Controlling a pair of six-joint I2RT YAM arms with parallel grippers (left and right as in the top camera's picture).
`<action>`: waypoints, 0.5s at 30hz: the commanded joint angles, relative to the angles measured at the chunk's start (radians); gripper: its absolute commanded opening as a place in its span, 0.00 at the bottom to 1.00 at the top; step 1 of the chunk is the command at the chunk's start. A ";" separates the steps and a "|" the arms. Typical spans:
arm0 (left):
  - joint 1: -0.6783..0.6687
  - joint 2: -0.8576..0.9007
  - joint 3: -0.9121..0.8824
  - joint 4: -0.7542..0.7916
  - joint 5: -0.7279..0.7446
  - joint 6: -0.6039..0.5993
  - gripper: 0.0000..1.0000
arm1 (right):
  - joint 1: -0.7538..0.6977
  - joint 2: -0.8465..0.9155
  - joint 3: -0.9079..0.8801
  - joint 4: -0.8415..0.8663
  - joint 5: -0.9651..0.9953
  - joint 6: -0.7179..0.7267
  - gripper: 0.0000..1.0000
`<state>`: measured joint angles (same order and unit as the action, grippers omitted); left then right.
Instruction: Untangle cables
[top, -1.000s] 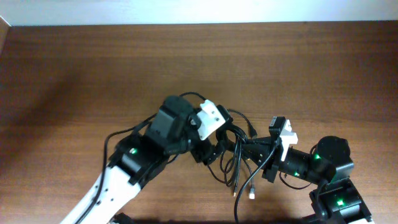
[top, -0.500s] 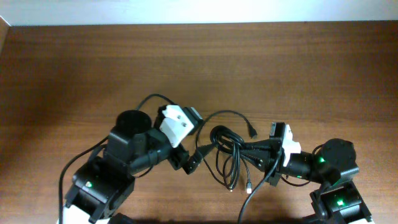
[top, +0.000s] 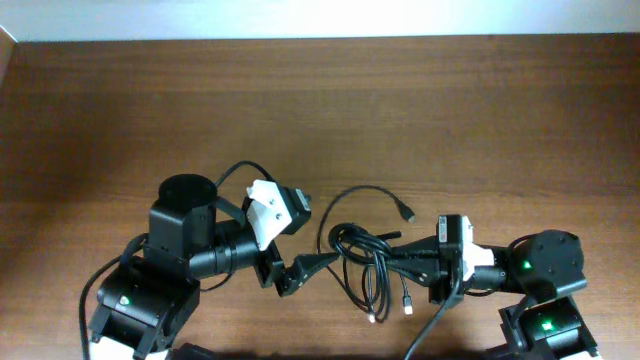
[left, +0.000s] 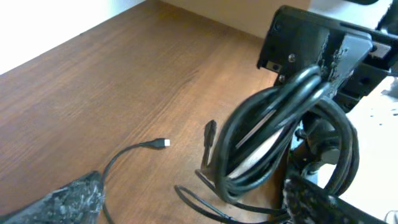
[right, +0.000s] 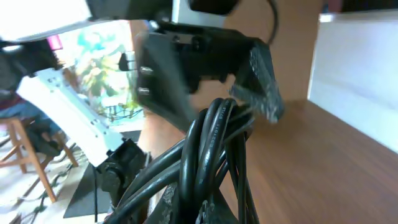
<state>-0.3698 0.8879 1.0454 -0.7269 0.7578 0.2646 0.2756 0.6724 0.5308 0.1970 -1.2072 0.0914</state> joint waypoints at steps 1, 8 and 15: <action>0.007 -0.008 0.016 -0.024 0.051 0.071 0.45 | 0.005 -0.010 0.012 0.030 -0.076 -0.010 0.04; 0.007 -0.008 0.016 -0.043 0.077 0.071 0.39 | 0.005 -0.010 0.012 0.093 -0.155 -0.009 0.04; 0.006 0.011 0.016 -0.048 0.153 0.070 0.51 | 0.005 -0.010 0.012 0.095 -0.155 -0.008 0.05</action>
<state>-0.3698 0.8883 1.0454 -0.7712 0.8597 0.3225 0.2756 0.6724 0.5308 0.2852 -1.3312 0.0849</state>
